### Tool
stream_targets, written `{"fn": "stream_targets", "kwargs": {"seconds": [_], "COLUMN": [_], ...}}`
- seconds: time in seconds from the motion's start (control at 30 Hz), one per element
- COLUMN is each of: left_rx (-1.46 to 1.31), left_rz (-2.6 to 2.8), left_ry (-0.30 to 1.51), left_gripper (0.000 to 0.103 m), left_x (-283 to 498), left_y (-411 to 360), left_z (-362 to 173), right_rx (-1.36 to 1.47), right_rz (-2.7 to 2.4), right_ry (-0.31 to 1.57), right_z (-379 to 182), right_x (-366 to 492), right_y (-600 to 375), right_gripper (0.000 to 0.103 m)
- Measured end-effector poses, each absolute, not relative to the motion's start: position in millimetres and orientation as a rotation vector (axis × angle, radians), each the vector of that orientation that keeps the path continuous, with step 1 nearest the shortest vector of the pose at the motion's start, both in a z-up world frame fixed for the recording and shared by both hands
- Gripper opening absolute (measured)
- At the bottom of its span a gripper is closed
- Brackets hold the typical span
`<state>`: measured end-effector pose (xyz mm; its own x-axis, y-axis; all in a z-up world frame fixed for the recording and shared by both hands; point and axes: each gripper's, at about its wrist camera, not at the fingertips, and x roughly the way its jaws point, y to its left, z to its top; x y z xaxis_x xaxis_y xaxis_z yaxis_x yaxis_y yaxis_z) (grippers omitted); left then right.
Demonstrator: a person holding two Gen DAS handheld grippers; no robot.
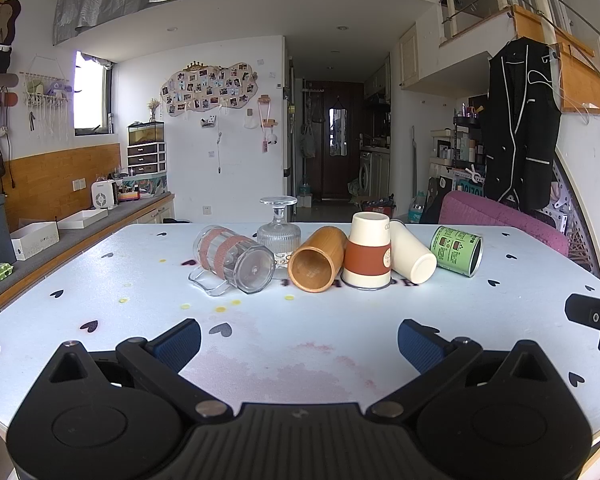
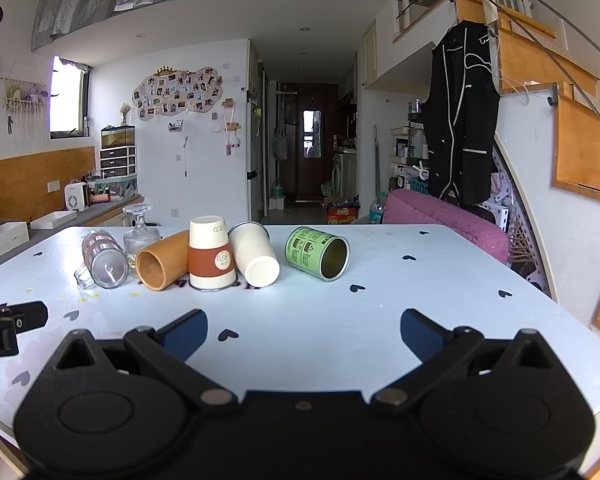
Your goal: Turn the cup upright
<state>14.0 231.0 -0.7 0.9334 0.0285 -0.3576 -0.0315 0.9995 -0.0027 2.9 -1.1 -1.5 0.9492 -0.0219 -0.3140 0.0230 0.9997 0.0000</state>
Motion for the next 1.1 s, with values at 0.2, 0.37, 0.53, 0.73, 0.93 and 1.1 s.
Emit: {"fn": "stream_targets", "kwargs": {"seconds": [0.2,0.37,0.53,0.73,0.93,1.1], "left_rx": [-0.008,-0.009,-0.008,-0.007,-0.007,-0.007], "left_rz": [0.03,0.03,0.032,0.033,0.033,0.033], "left_ry": [0.366,0.373,0.374,0.374,0.374,0.374], "left_gripper": [0.103,0.103,0.103,0.103,0.103,0.103], "left_x": [14.6,12.8,12.7,12.6,12.6,12.6], "left_y": [230.9,231.0,231.7,232.2,232.3,232.4], "left_z": [-1.2,1.6,3.0,3.6,3.5,3.5], "right_rx": [0.003,0.004,0.003,0.003,0.003,0.004], "right_rz": [-0.023,-0.024,-0.024,-0.026,-0.026,-0.028], "right_ry": [0.318,0.32,0.32,0.32,0.32,0.32], "right_z": [-1.8,-1.5,-1.5,-1.2,-1.3,-1.1], "right_x": [2.9,3.9,3.9,4.3,4.1,3.6], "right_y": [-1.0,-1.8,-2.0,-4.2,-3.7,-5.5], "right_gripper": [0.103,0.103,0.103,0.103,0.103,0.103]}}
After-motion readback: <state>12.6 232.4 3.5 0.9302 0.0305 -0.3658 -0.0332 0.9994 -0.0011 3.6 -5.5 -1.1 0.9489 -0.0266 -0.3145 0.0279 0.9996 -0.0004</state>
